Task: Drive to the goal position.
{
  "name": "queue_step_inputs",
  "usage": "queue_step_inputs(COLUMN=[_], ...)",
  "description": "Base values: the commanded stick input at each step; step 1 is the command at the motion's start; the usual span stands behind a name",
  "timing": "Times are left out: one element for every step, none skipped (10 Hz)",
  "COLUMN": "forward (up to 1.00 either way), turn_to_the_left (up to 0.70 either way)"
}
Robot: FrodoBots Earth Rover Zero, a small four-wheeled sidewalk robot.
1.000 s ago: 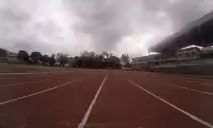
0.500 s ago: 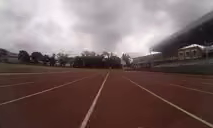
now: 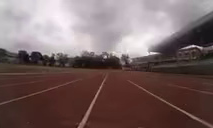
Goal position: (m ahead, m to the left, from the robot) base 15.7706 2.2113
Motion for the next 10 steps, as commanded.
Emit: queue_step_inputs(forward=[0.70, 0.70, 0.70, 0.70, 0.70, 0.70, 0.70, 0.70, 0.70, 0.70], turn_to_the_left=[0.00, 0.00, 0.00, 0.00, 0.00, 0.00, 0.00, 0.00, 0.00, 0.00])
